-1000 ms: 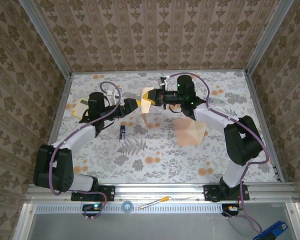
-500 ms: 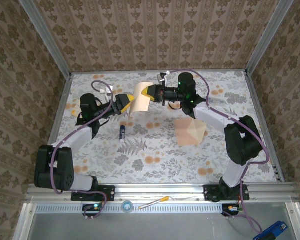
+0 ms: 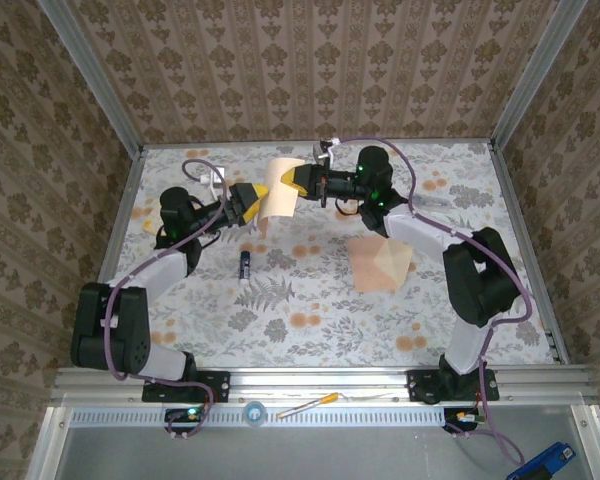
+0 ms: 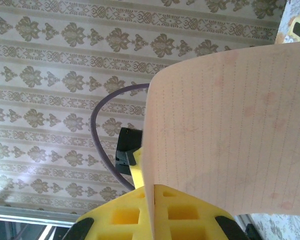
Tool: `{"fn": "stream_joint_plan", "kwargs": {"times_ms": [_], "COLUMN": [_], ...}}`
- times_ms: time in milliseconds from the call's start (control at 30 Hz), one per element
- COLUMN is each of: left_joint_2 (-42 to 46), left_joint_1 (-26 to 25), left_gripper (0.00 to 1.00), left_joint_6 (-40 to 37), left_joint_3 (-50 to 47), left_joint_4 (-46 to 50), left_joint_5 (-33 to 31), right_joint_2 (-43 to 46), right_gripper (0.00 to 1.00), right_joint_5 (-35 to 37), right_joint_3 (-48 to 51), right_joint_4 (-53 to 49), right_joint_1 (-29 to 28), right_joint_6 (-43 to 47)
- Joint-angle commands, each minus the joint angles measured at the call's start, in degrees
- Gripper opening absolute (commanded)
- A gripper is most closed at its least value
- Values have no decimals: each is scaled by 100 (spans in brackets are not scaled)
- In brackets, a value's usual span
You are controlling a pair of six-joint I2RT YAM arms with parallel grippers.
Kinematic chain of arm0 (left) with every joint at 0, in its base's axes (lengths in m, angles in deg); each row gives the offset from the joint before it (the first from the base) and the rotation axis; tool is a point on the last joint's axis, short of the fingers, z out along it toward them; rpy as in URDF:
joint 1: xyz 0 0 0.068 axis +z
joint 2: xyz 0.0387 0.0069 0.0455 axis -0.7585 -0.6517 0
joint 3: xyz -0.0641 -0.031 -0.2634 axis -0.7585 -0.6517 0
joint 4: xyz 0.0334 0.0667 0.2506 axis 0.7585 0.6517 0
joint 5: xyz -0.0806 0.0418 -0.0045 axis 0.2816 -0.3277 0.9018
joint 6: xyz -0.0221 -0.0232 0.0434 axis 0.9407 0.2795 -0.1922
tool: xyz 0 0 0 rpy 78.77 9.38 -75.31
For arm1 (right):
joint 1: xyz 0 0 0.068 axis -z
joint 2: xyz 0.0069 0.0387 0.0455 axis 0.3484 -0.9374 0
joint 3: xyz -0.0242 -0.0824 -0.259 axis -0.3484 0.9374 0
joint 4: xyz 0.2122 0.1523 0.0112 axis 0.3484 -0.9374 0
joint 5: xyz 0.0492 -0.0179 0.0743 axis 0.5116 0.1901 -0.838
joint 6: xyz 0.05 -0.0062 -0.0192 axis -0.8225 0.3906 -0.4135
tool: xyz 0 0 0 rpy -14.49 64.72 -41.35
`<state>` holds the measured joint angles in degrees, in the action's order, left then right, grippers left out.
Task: Place the letter into the envelope and seal it
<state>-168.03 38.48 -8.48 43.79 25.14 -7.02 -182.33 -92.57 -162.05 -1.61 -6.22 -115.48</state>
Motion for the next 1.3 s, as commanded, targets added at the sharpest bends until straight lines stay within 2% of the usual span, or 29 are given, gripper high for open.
{"fn": "stream_joint_plan", "kwargs": {"times_ms": [0, 433, 700, 867, 1167, 1267], "left_joint_2": [-73, 518, 755, 755, 902, 914], "left_joint_1": [-58, -152, -118, -125, -281, -303], "left_gripper": [100, 100, 100, 100, 100, 99], "left_joint_6": [619, 215, -176, -411, -1866, -2031], "left_joint_3": [-6, 254, 450, 482, 805, 828], "left_joint_4": [-975, -15, 672, 983, 2936, 3158], "left_joint_5": [75, 82, 142, 178, 34, -13], "right_joint_2": [-230, -403, -215, -196, -203, -205], "right_gripper": [0, 0, 0, 0, 0, 0], "right_joint_5": [85, 11, -29, -33, -29, -37], "right_joint_3": [59, 216, 314, 306, 158, 115], "right_joint_4": [789, 442, -440, -539, -581, -605], "right_joint_1": [-62, -105, -106, -103, -107, -108], "right_joint_6": [-379, -6, 688, 767, 775, 775]}}
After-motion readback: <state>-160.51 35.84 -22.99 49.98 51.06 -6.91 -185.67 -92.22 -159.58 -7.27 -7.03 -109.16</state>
